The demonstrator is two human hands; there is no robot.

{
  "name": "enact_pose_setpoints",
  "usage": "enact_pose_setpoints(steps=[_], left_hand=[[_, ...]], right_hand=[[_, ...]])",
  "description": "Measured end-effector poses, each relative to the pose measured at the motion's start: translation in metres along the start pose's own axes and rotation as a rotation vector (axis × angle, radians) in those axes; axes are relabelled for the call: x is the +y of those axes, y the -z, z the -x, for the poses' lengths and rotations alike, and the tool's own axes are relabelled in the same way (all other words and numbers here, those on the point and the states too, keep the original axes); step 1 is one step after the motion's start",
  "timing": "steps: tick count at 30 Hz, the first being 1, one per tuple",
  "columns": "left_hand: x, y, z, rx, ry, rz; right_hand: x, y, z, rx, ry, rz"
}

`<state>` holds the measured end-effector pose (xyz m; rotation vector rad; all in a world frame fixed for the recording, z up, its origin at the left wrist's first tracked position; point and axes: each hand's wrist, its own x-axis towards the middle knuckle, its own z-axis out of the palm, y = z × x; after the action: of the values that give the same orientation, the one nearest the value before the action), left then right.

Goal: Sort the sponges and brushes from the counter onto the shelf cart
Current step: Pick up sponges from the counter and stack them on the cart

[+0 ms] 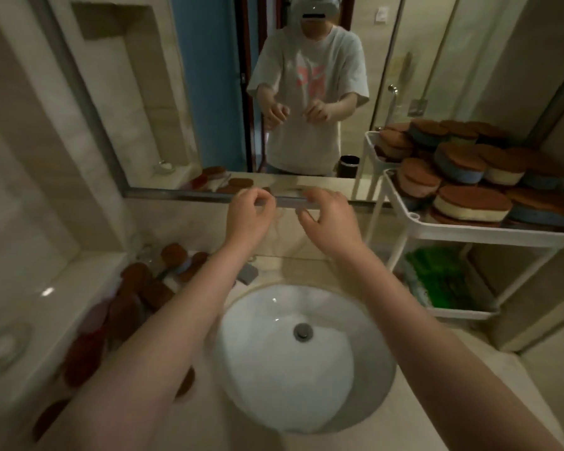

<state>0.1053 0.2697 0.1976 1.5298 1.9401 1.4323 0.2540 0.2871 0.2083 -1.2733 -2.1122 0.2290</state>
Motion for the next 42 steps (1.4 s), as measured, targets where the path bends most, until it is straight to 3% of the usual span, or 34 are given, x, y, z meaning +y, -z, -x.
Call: enact_pose_setpoints(steps=[12,20,27,32,36,42], left_hand=[[-0.181,0.138,0.075,0.052,0.324,-0.234],[-0.268,0.191,0.140,0.091,0.560,-0.310],[-0.297,0.204,0.197,0.041,0.747,-0.438],[-0.301,0.199,0.220,0.027,0.898,-0.641],[-0.311,0.188,0.228,0.050,1.011,-0.566],[-0.308,0.178,0.232,0.097,1.029,-0.479]], right_hand=[[-0.108,-0.164,0.059,-0.455,0.033,-0.167],[-0.136,-0.245,0.111,-0.732,0.176,-0.007],[-0.137,-0.284,0.144,-0.932,0.349,0.255],[-0.135,-0.300,0.157,-0.936,0.338,0.320],[-0.133,-0.305,0.158,-0.945,0.320,0.319],[-0.130,-0.302,0.157,-0.945,0.309,0.275]])
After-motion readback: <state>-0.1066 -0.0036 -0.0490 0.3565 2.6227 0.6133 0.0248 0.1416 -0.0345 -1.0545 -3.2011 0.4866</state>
